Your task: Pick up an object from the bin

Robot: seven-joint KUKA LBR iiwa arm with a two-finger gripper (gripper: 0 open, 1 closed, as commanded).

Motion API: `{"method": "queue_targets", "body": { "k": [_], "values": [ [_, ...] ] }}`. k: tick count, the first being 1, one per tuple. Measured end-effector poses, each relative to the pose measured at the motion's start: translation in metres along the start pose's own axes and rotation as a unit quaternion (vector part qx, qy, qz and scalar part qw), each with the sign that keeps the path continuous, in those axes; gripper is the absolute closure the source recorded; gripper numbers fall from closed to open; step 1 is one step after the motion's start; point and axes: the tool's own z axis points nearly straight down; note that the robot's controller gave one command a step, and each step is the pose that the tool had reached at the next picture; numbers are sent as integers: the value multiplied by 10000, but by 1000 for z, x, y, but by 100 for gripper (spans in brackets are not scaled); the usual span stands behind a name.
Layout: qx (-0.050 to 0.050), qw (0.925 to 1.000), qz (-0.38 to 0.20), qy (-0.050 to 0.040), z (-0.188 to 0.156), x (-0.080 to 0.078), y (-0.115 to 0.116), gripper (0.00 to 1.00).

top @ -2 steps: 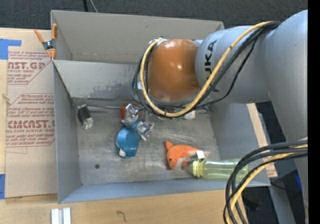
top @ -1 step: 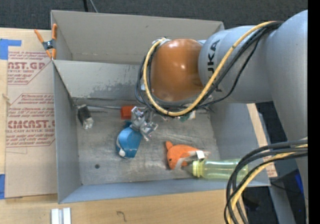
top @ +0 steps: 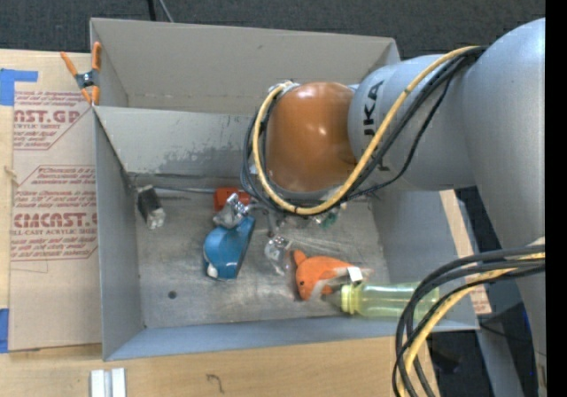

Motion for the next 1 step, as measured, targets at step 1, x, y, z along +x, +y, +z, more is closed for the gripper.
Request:
{"method": "queue_targets", "body": {
  "k": [1],
  "values": [
    [12,10000,3,-40,-2,-2,0,100]
  ]
}}
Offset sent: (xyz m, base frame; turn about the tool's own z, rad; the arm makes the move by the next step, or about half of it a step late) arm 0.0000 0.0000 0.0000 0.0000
